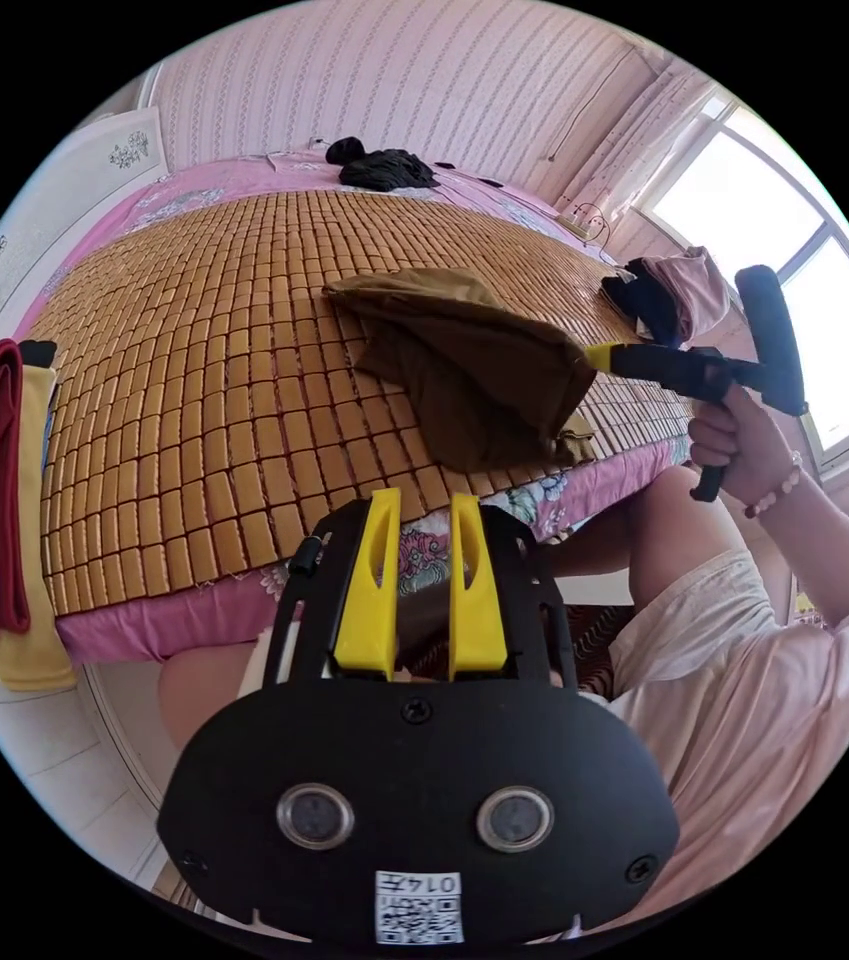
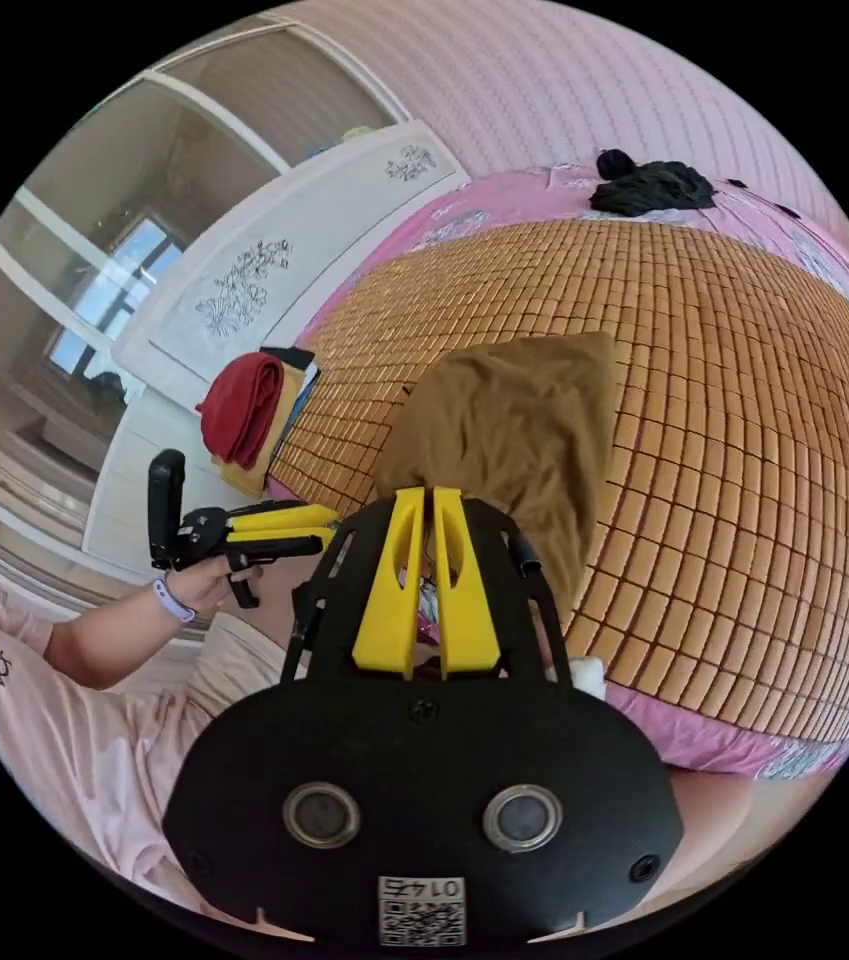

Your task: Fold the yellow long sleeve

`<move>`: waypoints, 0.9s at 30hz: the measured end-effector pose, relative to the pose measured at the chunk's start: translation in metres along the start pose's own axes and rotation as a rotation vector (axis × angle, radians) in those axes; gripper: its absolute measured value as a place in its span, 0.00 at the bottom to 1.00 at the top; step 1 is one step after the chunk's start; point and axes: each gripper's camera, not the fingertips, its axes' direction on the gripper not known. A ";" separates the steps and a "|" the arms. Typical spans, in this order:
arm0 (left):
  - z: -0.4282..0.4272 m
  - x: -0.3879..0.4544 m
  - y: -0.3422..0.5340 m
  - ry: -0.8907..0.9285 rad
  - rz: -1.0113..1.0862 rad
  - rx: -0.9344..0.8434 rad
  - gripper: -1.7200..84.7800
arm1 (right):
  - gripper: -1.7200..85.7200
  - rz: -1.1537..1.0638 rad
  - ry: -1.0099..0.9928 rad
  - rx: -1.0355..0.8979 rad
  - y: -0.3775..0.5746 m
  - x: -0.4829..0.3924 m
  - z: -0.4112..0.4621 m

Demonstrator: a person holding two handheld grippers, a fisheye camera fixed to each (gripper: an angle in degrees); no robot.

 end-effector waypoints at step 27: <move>0.000 -0.004 -0.040 -0.091 0.085 -0.136 0.12 | 0.03 0.080 0.252 -0.112 -0.015 0.142 -0.017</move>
